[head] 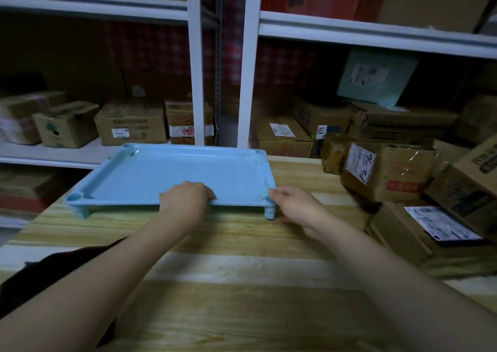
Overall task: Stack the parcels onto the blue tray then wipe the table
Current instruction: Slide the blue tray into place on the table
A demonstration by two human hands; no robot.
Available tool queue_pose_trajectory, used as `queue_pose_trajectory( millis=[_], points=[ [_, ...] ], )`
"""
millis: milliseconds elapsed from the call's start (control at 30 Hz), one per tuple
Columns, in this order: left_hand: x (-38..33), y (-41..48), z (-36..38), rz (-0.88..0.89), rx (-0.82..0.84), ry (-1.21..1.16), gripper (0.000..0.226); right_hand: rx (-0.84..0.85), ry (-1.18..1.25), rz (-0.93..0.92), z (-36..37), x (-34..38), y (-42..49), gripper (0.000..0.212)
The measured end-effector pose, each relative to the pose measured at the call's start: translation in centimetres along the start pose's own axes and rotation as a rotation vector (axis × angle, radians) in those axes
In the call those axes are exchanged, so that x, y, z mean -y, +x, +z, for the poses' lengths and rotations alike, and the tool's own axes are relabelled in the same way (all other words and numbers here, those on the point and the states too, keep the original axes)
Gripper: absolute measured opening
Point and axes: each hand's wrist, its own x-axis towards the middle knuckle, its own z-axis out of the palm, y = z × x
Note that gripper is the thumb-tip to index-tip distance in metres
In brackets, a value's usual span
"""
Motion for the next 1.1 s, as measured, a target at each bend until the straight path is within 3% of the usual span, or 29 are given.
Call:
queue_pose_trajectory(
  millis=[100, 333, 433, 567, 667, 767, 867, 1000, 1100],
  points=[
    [-3.1, -0.6, 0.0, 0.041, 0.044, -0.024, 0.041, -0.088, -0.091, 0.017, -2.0, -1.1, -0.6, 0.033],
    [-10.4, -2.3, 1.0, 0.139, 0.054, 0.023, 0.039, -0.216, -0.147, 0.107, -6.9, -6.2, -2.0, 0.034],
    [-12.3, -2.9, 1.4, 0.215, 0.03, -0.033, 0.03, -0.236, -0.136, 0.102, -8.3, -7.8, -2.7, 0.039],
    [-13.5, -3.6, 1.6, 0.243, 0.035, -0.039, 0.021, -0.24, -0.171, 0.115, -9.1, -9.0, -3.3, 0.03],
    [-13.9, -4.2, 1.5, 0.249, 0.02, -0.031, 0.029, -0.185, -0.181, 0.084, -9.4, -9.3, -3.6, 0.033],
    [-13.9, -4.6, 1.6, 0.261, 0.017, 0.002, 0.036, -0.159, -0.172, 0.072, -9.4, -9.1, -4.0, 0.056],
    [-14.2, -4.8, 1.3, 0.242, 0.05, 0.044, 0.038, -0.162, -0.166, 0.041, -9.3, -9.0, -4.3, 0.059],
    [-16.3, -4.8, -0.2, 0.259, -0.01, 0.035, 0.056, -0.249, -0.234, -0.041, -10.4, -8.3, -5.8, 0.048],
    [-19.6, -4.6, -1.8, 0.345, -0.134, -0.152, 0.058, -0.459, -0.215, -0.174, -12.7, -7.6, -7.9, 0.03]
  ],
)
